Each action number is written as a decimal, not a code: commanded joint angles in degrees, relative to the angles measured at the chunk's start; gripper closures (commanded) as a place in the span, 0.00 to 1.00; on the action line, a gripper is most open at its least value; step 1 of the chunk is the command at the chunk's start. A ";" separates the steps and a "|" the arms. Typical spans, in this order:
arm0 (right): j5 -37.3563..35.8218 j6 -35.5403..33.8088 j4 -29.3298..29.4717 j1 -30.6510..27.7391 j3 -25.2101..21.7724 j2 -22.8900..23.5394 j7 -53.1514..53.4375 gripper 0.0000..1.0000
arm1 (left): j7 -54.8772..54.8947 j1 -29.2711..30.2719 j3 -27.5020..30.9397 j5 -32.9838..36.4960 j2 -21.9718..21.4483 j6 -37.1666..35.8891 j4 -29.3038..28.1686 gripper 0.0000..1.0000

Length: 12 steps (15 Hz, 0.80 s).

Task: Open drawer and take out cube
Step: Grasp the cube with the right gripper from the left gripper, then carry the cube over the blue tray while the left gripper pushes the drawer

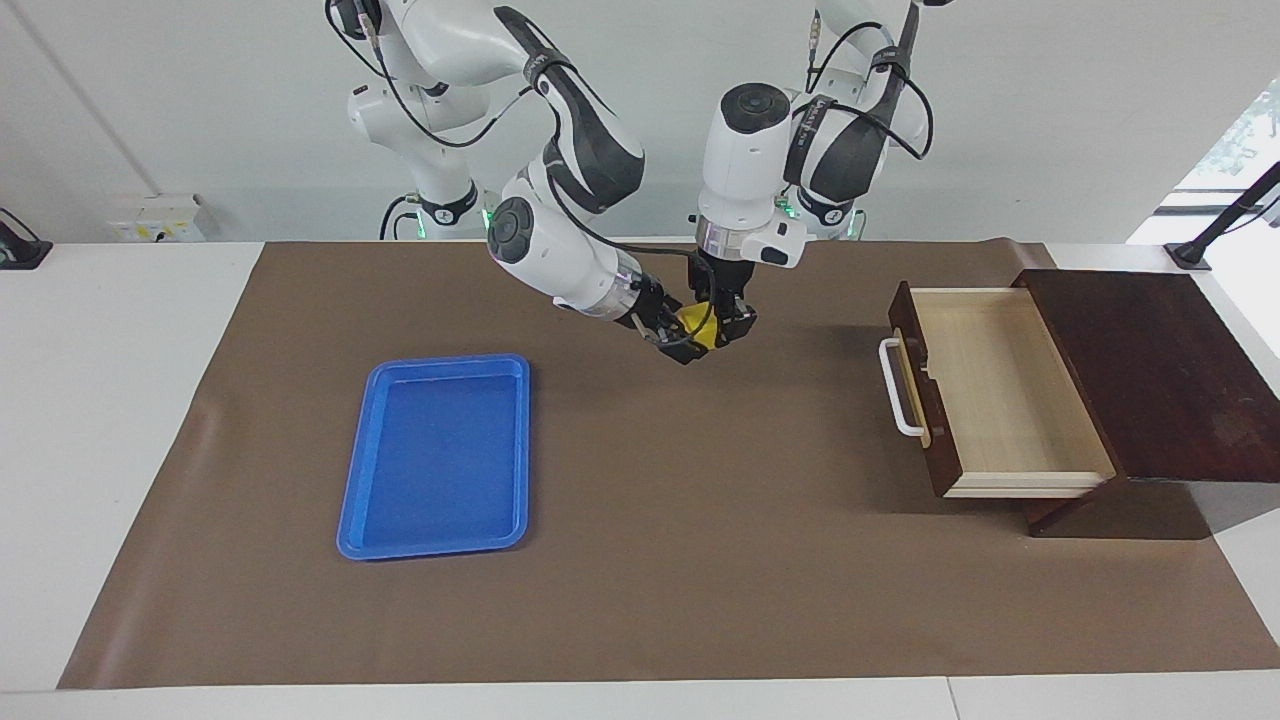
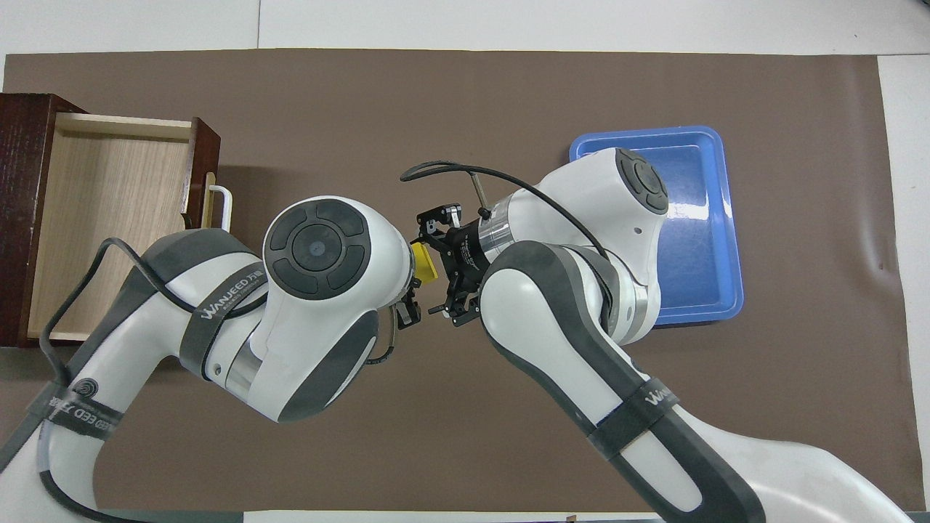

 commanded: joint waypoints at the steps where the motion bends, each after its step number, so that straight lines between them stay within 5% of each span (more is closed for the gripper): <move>1: 1.07 0.73 0.83 0.30 0.04 0.66 0.94 0.18 | -0.33 -0.93 1.02 -0.84 -0.47 1.10 -0.84 1.00; 2: 1.16 0.91 0.83 0.30 0.04 0.66 1.64 0.46 | -0.33 -0.93 1.02 -0.84 -0.47 1.10 -0.84 1.00; 3: 0.90 0.83 0.83 0.30 0.04 0.66 1.90 0.90 | -0.24 -0.93 1.02 -0.84 -0.47 1.10 -0.84 1.00; 4: 0.72 0.91 0.92 0.22 0.04 0.57 1.56 1.00 | -0.24 -0.93 1.02 -0.84 -0.47 1.01 -0.84 1.00; 10: 0.99 0.56 2.24 -0.13 0.04 0.83 0.68 1.00 | 0.11 -0.93 1.02 -0.75 -0.47 0.93 -0.84 1.00; 11: 1.07 0.30 2.67 -0.22 0.04 0.92 0.68 1.00 | 0.20 -0.93 1.02 -0.58 -0.47 0.84 -0.76 0.72; 12: 1.07 0.21 2.85 -0.22 0.04 1.01 0.68 1.00 | 0.98 -0.76 1.02 -0.23 -0.47 0.66 -0.67 0.01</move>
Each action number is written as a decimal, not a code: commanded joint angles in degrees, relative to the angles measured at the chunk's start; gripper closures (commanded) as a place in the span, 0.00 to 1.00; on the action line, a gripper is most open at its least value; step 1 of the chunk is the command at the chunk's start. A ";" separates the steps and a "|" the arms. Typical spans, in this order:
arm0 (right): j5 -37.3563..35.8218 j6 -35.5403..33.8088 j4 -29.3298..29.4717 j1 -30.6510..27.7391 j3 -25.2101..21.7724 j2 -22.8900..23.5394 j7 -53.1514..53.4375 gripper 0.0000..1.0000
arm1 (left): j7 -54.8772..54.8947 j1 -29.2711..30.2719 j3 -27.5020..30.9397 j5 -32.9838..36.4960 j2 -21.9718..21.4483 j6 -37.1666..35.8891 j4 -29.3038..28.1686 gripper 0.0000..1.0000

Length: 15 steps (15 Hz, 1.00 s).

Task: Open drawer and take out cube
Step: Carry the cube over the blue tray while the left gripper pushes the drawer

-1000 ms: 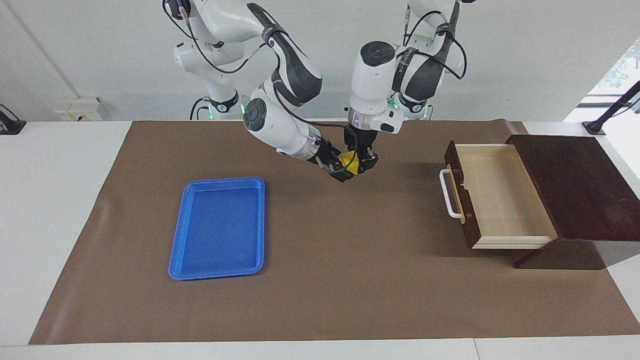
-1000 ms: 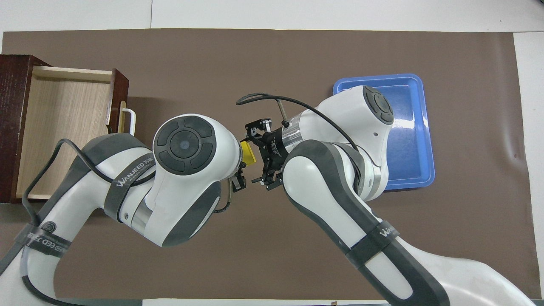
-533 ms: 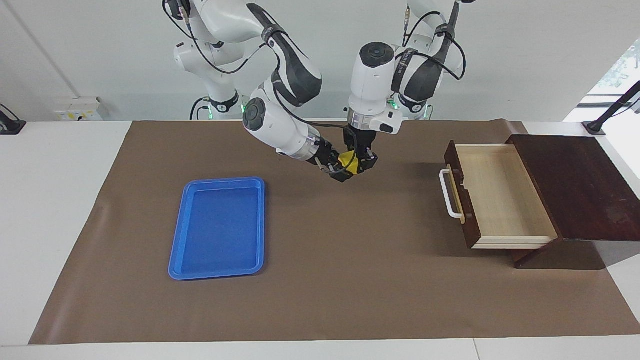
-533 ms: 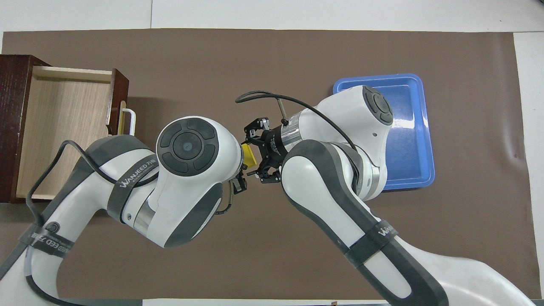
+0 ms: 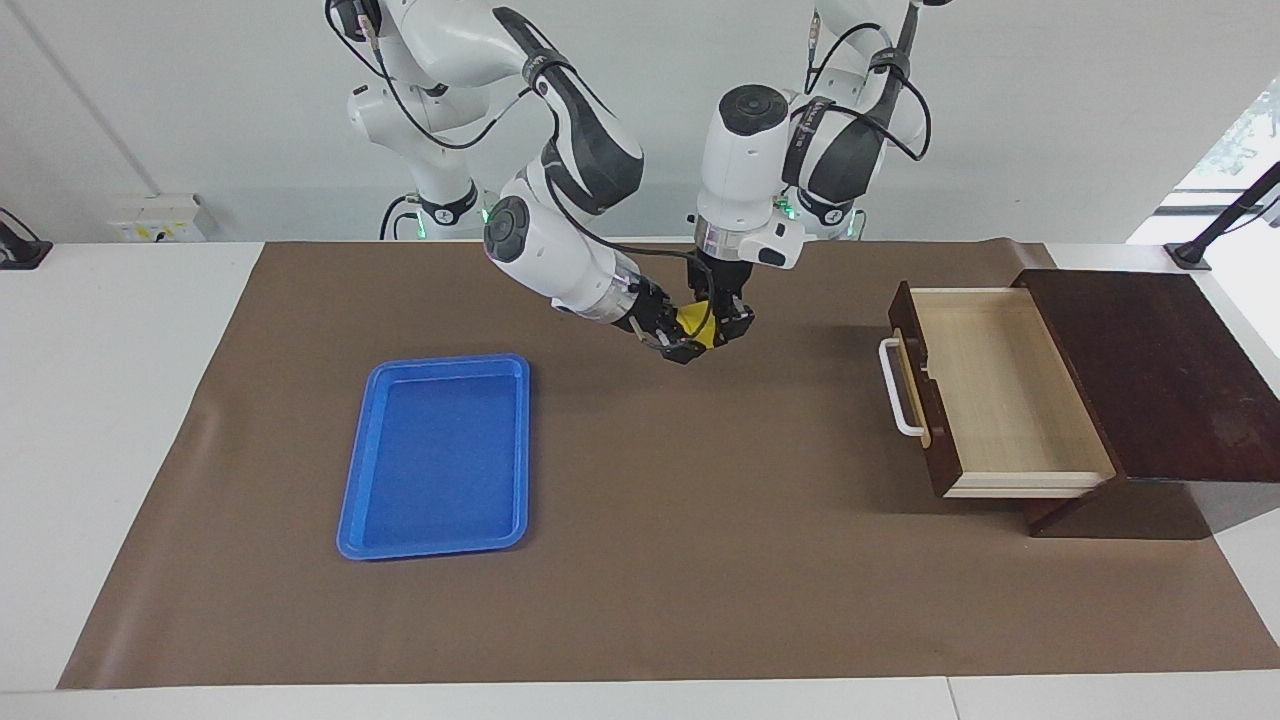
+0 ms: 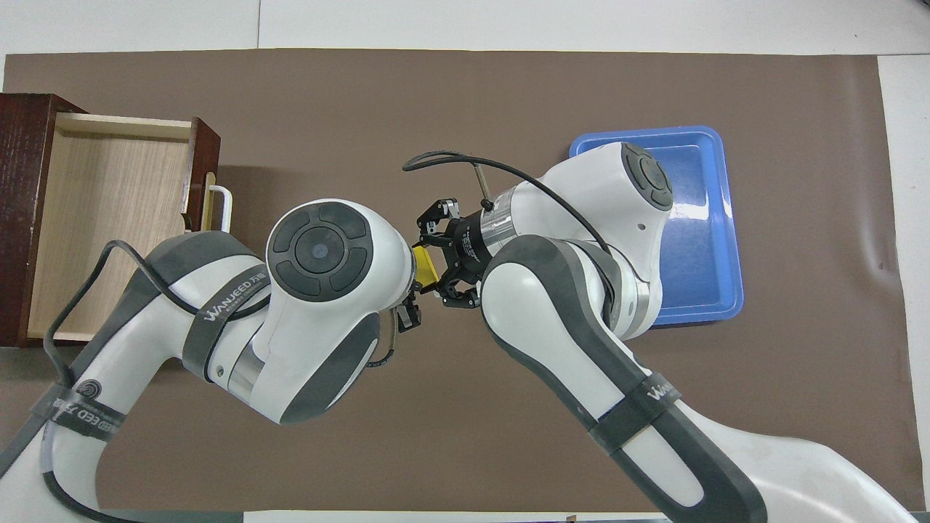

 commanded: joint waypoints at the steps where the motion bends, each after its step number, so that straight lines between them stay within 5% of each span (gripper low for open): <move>1: 1.08 -1.02 1.78 -0.46 0.32 0.66 0.20 1.00 | 1.50 -0.09 1.10 0.05 -0.34 0.25 -0.18 0.00; 7: 2.14 -1.98 3.62 -1.77 0.15 1.19 0.38 1.00 | 25.20 11.84 1.28 0.14 0.01 -0.37 -0.62 0.00; 15: 0.65 -6.20 3.46 -20.48 -0.20 2.24 -3.13 1.00 | 50.28 20.74 1.28 5.14 -0.07 2.62 -4.31 0.00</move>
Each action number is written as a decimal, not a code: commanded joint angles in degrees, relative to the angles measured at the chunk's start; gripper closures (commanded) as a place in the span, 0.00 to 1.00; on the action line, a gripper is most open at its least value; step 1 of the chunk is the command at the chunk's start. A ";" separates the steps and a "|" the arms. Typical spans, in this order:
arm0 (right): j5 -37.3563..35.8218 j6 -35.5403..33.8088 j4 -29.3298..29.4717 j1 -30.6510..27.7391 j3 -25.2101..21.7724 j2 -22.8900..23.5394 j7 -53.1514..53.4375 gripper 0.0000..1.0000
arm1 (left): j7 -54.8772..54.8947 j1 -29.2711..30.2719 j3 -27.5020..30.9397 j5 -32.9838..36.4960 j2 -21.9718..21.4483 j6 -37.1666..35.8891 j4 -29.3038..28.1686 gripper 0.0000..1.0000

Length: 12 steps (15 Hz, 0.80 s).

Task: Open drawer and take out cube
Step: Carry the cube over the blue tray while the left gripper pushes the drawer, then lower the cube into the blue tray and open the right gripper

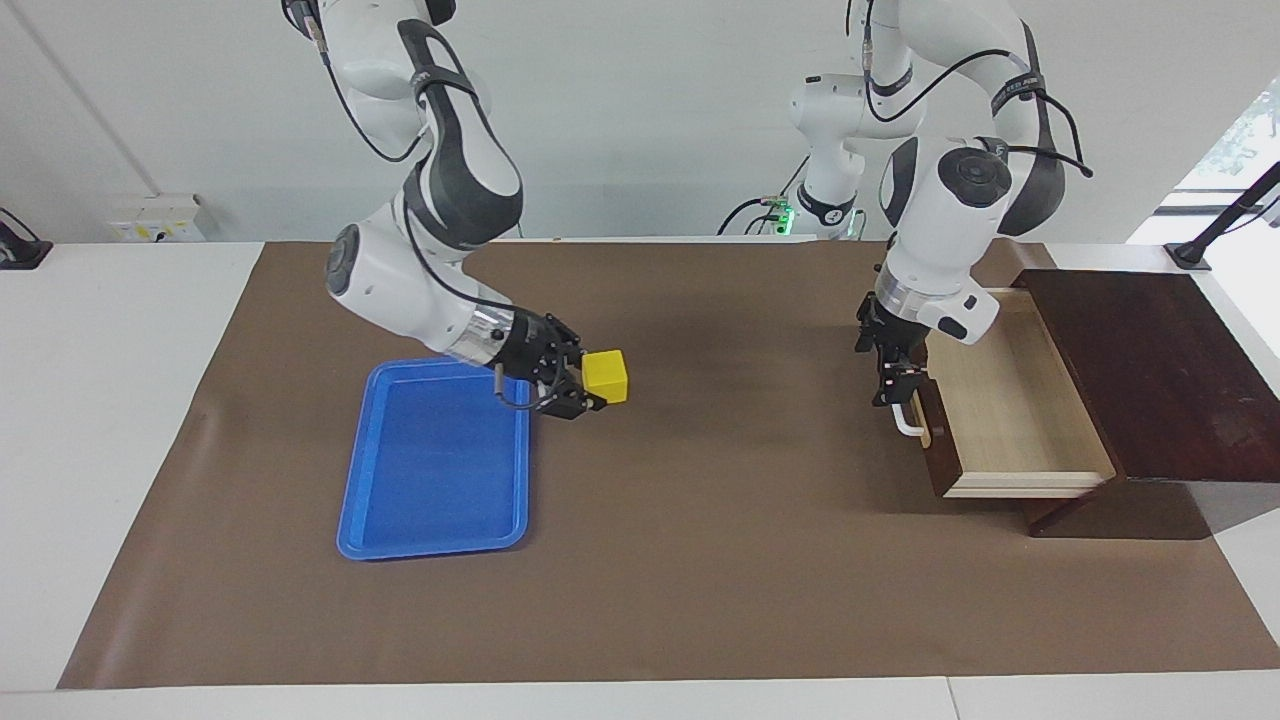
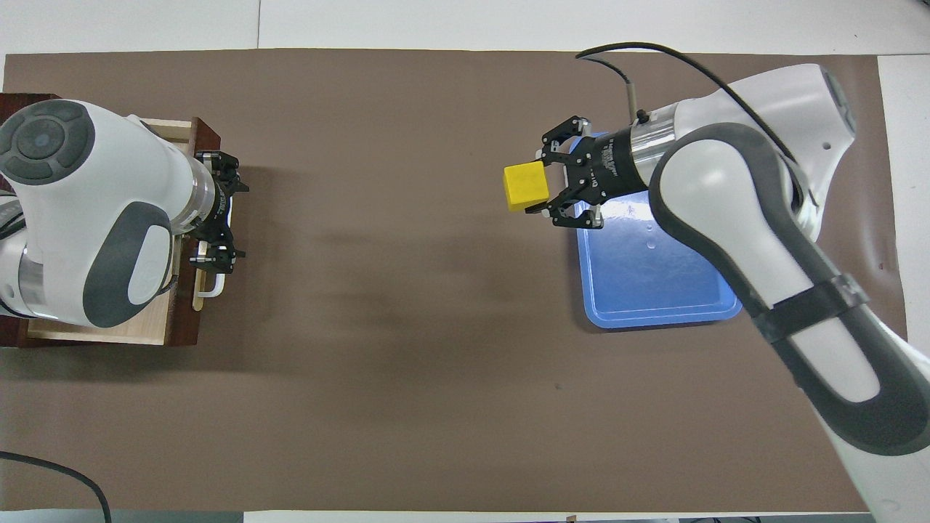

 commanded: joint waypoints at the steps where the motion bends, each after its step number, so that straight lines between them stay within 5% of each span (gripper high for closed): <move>1: -0.90 -0.37 -2.01 -4.96 0.57 0.90 -4.93 1.00 | 4.17 0.02 -0.66 3.13 -0.57 1.39 -3.00 0.00; 12: -2.49 3.57 -14.77 -17.54 0.40 3.08 -31.66 1.00 | 9.63 12.48 -0.66 5.42 1.72 1.48 1.29 0.00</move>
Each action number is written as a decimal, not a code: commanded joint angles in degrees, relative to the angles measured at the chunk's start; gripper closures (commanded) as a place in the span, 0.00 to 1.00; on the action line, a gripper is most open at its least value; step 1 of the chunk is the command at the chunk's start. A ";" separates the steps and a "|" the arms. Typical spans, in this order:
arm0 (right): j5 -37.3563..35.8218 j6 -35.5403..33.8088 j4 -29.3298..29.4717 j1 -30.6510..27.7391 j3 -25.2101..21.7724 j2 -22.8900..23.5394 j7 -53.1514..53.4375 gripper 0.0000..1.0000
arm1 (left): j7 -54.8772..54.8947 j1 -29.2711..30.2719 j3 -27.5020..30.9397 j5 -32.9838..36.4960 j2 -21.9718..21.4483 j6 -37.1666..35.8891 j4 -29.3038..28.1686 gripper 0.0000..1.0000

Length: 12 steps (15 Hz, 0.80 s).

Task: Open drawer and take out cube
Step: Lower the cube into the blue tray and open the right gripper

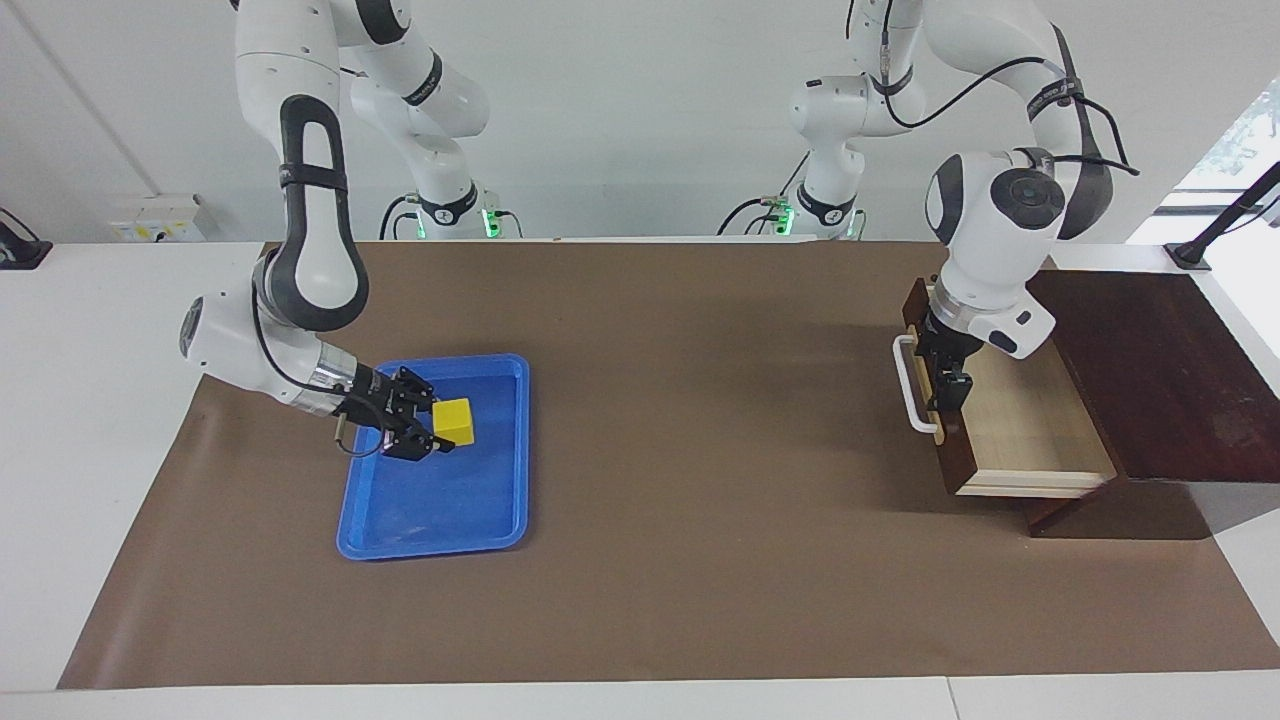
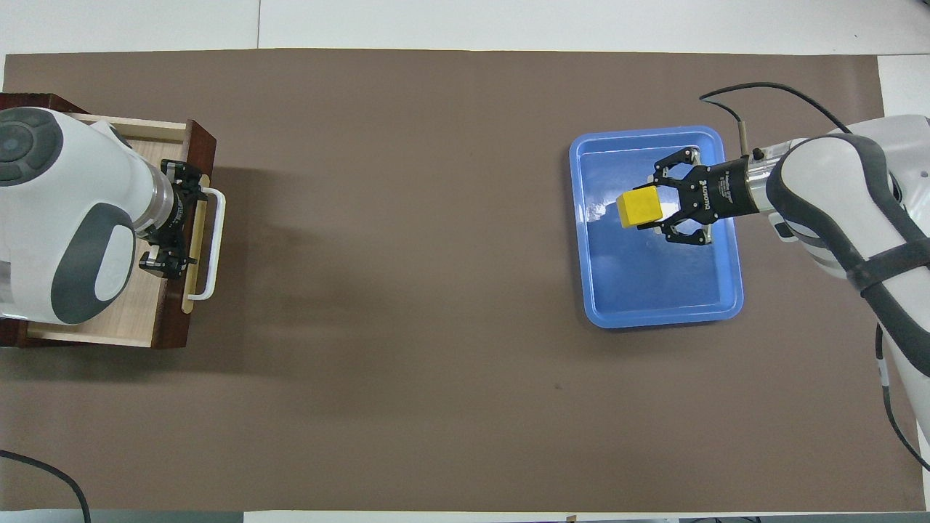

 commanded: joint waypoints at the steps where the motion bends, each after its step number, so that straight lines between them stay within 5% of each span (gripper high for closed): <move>1: -0.72 3.66 -1.78 -0.86 0.86 1.10 -3.08 1.00 | 3.43 5.50 -0.03 2.58 1.72 1.07 2.88 0.00; 7: -0.72 8.50 -6.08 -0.15 0.86 0.67 -3.78 1.00 | 8.00 9.98 -0.03 4.43 2.07 3.87 2.88 0.00; 8: -0.72 9.47 -6.52 -0.06 0.86 0.58 -3.78 0.65 | 8.79 10.77 -0.03 4.43 2.07 4.23 2.88 0.00; 10: -0.72 9.65 -6.70 -0.06 0.86 0.58 -4.40 0.17 | 11.25 12.36 -0.03 4.43 2.16 5.02 2.88 0.00; 11: -0.72 9.65 -6.70 -0.06 0.86 0.58 -4.83 0.02 | 12.31 12.80 -0.03 4.43 2.16 5.46 2.88 0.00; 12: -0.72 9.48 -6.70 -0.15 0.86 0.49 -5.01 0.00 | 13.19 13.24 -0.03 4.43 2.25 5.98 2.88 0.00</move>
